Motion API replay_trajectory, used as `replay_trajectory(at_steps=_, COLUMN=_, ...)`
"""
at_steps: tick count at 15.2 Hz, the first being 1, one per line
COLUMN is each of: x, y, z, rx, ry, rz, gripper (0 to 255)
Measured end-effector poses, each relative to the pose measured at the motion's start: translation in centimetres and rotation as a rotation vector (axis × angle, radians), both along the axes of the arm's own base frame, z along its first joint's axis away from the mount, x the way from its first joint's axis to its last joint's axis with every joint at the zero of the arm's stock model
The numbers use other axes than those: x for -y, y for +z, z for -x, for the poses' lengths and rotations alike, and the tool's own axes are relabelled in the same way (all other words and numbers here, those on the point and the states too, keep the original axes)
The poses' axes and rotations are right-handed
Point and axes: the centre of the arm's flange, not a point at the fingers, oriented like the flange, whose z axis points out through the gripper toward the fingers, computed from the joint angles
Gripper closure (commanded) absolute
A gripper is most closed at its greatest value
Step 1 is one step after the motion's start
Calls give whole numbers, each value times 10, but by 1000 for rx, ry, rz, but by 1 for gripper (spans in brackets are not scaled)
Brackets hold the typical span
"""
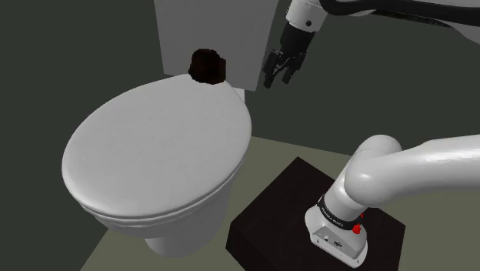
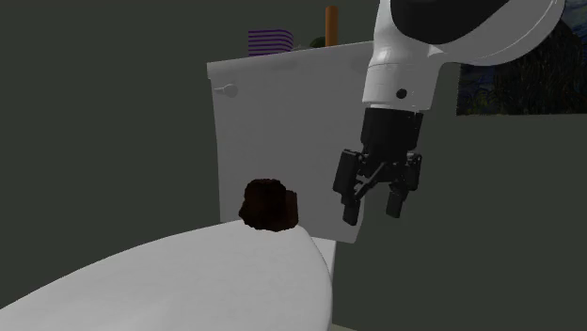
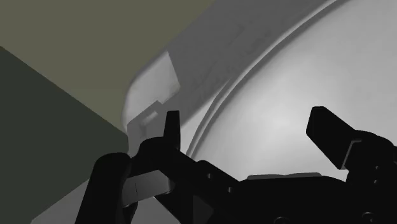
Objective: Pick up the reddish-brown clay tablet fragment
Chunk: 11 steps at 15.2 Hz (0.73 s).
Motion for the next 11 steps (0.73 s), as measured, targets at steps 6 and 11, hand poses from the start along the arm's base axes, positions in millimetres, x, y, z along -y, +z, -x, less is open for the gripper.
replay_trajectory(at_steps=6, x=15, y=5, z=-49, rx=-4, ry=169, rz=40, gripper=0)
replay_trajectory(at_steps=11, x=23, y=11, z=-116, rx=-9, ry=384, rz=90, gripper=0)
